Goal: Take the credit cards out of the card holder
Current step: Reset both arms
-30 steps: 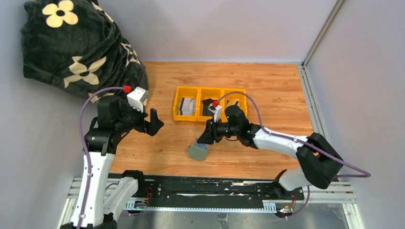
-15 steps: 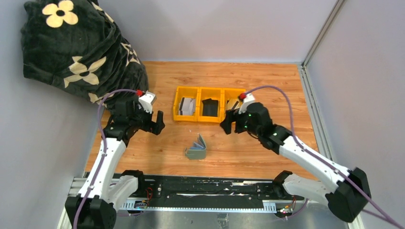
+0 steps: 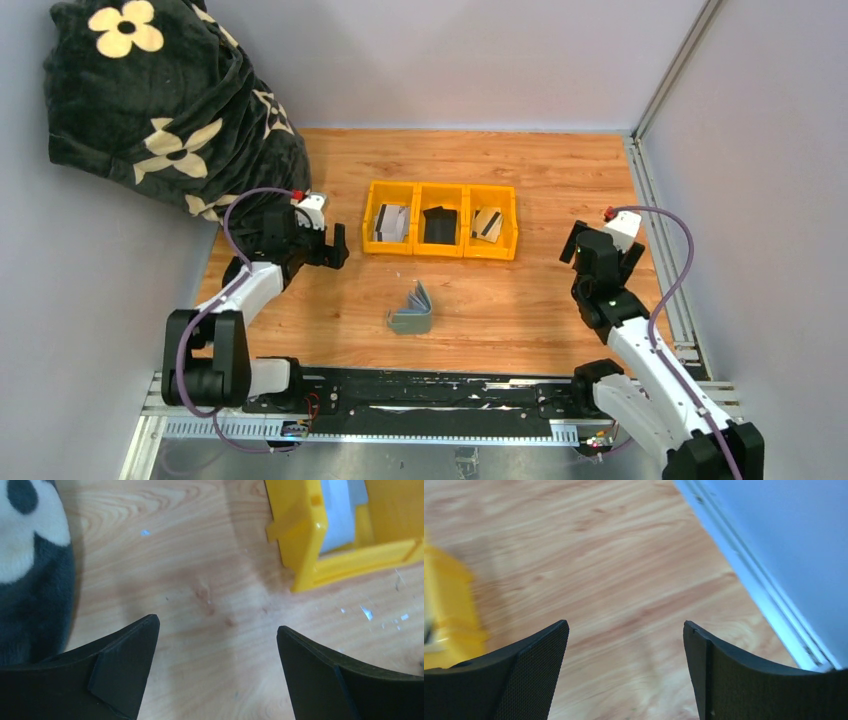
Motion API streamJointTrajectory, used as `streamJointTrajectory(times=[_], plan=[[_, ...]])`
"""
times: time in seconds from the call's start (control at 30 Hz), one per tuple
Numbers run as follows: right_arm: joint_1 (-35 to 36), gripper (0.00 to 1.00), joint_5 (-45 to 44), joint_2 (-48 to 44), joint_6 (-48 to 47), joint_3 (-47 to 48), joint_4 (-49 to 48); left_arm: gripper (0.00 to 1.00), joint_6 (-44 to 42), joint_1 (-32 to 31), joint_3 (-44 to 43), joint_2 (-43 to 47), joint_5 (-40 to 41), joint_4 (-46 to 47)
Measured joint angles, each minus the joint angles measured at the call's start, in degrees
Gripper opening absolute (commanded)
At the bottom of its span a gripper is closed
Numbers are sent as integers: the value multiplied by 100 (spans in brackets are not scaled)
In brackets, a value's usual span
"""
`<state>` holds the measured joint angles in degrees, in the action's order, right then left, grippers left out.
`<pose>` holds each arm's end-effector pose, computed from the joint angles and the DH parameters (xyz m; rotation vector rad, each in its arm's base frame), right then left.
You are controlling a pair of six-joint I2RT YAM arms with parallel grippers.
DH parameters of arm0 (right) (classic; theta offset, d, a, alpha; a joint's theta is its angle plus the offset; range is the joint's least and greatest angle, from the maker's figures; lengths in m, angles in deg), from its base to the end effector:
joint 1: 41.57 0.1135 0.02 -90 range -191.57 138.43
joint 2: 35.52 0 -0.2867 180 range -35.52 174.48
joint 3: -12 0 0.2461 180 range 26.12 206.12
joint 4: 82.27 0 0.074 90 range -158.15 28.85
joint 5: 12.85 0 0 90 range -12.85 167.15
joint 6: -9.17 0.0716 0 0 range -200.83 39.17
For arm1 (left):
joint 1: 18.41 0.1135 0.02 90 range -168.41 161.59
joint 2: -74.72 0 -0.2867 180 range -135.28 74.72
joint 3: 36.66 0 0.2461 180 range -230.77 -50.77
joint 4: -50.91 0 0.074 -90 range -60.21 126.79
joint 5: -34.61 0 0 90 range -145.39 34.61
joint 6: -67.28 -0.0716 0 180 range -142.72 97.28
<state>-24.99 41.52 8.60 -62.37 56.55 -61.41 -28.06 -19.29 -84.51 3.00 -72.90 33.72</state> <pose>0.1884 0.0126 0.2688 0.4355 1.8106 -0.1769 0.2620 -0.0256 0.1927 0.2808 2.2486 -0.3078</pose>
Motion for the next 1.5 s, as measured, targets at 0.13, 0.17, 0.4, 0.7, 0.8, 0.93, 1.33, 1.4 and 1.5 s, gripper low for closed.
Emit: streamJointTrajectory(times=[0.13, 0.17, 0.4, 0.7, 0.8, 0.93, 1.33, 1.4, 1.5], plan=[[-424, 88, -579, 361, -302, -544, -697, 100, 260, 46, 0, -514, 90, 820], [-520, 88, -632, 538, -350, -595, -844, 100, 302, 44, 0, -621, 160, 1001], [-1088, 89, -699, 1495, -553, -1224, -2715, 100, 586, 44, 407, -800, 907, 2236], [-1198, 86, -595, 2474, -763, -1554, -4487, 100, 531, 46, 1873, -448, 1569, 4660], [-1207, 86, -413, 2511, -876, -1834, -4964, 100, 479, 15, 2409, -483, 1729, 5630], [-1207, 87, 153, 2520, -1233, -2087, -5602, 100, 315, -254, 2994, -632, 1945, 6682], [-1141, 94, 1351, 3707, -2135, -1858, -6634, 100, 295, -271, 2229, -627, 2468, 6404], [-1176, 94, 1388, 3696, -2138, -1845, -6717, 100, 295, -271, 2229, -629, 2468, 6367], [-1180, 94, 1467, 3698, -2138, -1845, -6719, 100, 295, -271, 2229, -629, 2468, 6360]])
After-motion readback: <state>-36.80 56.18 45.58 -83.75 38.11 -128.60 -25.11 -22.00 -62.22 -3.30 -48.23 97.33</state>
